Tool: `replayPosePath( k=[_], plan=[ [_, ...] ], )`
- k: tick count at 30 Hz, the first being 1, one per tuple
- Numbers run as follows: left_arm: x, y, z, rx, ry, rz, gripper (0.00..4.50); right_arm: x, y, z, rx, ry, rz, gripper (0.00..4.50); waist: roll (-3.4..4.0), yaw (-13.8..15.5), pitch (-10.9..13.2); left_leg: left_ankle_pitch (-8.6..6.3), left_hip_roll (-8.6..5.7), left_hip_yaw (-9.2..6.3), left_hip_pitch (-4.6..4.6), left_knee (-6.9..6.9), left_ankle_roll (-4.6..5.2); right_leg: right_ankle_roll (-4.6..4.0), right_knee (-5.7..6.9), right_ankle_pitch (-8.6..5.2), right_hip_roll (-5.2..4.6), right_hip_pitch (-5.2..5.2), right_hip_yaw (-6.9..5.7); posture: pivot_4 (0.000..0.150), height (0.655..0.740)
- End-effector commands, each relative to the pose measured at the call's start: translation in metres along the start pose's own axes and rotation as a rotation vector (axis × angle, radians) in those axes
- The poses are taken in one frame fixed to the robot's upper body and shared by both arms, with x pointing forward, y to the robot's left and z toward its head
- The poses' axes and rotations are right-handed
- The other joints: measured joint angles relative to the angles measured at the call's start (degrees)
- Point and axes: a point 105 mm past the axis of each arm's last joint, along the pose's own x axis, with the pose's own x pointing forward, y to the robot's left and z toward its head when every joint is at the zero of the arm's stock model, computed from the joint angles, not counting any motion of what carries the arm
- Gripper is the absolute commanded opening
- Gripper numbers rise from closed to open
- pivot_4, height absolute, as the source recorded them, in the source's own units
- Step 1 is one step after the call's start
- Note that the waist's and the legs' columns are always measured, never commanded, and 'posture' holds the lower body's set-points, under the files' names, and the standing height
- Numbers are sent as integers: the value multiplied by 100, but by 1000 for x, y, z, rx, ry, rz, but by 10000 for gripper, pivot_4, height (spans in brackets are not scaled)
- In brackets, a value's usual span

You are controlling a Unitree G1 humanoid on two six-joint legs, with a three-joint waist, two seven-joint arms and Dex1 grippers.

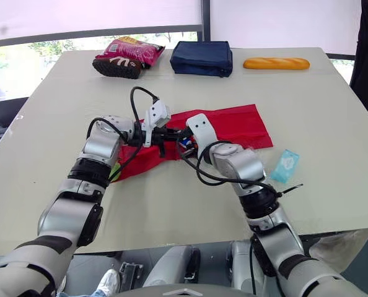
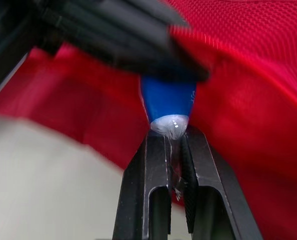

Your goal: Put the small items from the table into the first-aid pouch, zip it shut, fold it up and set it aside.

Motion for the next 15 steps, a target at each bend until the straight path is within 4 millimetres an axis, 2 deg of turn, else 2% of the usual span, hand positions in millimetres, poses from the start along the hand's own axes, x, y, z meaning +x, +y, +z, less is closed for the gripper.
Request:
replayPosePath(
  k=[1, 8, 15],
  plan=[
    [4, -3, 15, 29, -47, -9, 0, 3, 5, 29, 55, -114, -11, 238, 0, 0, 0, 1, 0, 1, -1, -2, -2, 0, 2, 0, 0, -4, 2, 1500, 7395],
    [9, 0, 15, 6, -52, 23, 0, 16, 21, 40, 159, -147, 6, 238, 3, 2, -1, 3, -8, 1, 0, -5, -5, 0, 4, 0, 0, -8, 8, 1500, 7395],
    [9, 4, 17, -3, -62, 48, 0, 21, 35, 39, 141, -150, 52, 238, 3, -10, -2, 6, -7, 0, 0, -10, -10, 0, 7, 0, -2, -10, 9, 1500, 7395]
  ],
)
